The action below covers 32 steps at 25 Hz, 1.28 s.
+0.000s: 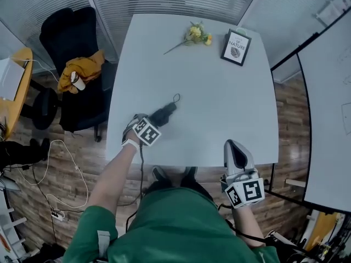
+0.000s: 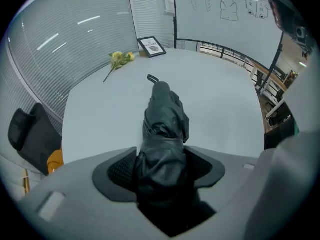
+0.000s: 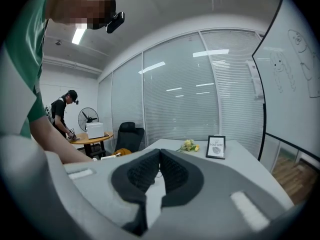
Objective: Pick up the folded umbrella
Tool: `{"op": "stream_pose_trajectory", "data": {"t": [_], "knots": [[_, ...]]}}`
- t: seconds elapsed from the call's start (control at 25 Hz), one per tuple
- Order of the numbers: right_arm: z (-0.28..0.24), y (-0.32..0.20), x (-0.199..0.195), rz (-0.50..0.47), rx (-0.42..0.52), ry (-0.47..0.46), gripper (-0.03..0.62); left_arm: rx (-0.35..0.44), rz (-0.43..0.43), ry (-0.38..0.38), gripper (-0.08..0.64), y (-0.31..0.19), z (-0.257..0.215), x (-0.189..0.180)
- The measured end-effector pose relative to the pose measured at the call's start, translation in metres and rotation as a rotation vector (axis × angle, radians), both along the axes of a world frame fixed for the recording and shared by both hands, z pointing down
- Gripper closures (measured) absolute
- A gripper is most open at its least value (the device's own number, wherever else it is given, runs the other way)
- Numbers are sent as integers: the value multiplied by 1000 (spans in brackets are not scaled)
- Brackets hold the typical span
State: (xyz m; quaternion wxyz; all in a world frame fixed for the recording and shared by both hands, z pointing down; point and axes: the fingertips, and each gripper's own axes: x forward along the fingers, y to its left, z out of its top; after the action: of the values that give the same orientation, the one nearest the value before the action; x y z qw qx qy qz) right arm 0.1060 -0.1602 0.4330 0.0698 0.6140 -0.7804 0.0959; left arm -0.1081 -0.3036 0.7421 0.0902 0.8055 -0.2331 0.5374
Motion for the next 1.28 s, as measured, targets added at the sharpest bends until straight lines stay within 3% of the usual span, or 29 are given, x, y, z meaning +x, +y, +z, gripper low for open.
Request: {"op": "stream_pose_trajectory", "data": {"t": [0.2, 0.36, 0.72, 1.28], "knots": [[4, 1, 15, -19, -3, -7, 589, 69, -9, -11, 273, 6, -4, -2], [5, 0, 24, -35, -5, -14, 589, 96, -39, 24, 278, 12, -16, -3], [5, -8, 19, -116, 5, -32, 589, 129, -199, 238, 281, 28, -60, 1], [-6, -26, 10, -219, 38, -44, 589, 290, -281, 558, 285, 48, -185, 34]]}}
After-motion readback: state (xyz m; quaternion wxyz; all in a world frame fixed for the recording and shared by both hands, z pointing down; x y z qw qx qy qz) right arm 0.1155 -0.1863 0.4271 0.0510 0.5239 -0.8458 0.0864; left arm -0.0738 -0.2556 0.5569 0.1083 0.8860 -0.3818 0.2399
